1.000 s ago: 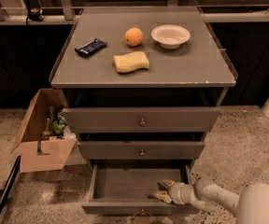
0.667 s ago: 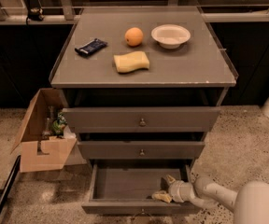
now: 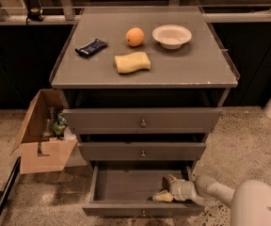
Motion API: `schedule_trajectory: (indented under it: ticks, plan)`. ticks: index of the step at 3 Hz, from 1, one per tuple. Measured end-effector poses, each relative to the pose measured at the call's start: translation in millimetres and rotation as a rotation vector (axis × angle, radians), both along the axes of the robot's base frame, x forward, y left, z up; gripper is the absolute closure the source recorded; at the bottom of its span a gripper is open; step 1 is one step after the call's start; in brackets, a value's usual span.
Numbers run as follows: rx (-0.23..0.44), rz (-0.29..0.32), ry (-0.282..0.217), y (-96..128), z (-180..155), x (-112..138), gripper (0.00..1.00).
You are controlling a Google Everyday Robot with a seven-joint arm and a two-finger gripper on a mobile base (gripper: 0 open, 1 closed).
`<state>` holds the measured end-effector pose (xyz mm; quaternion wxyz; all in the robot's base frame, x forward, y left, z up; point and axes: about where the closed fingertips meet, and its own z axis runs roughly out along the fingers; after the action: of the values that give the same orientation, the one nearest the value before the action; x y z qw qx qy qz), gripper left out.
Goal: Open bottom drawer
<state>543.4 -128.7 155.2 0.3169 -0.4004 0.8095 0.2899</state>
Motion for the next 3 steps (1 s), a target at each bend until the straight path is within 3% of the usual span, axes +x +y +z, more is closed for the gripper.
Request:
schedule_trajectory:
  ticks: [2, 3]
  plan:
    - [0.000, 0.000, 0.000, -0.3, 0.1, 3.6, 0.00]
    - [-0.001, -0.005, -0.024, -1.7, 8.4, 7.9, 0.00]
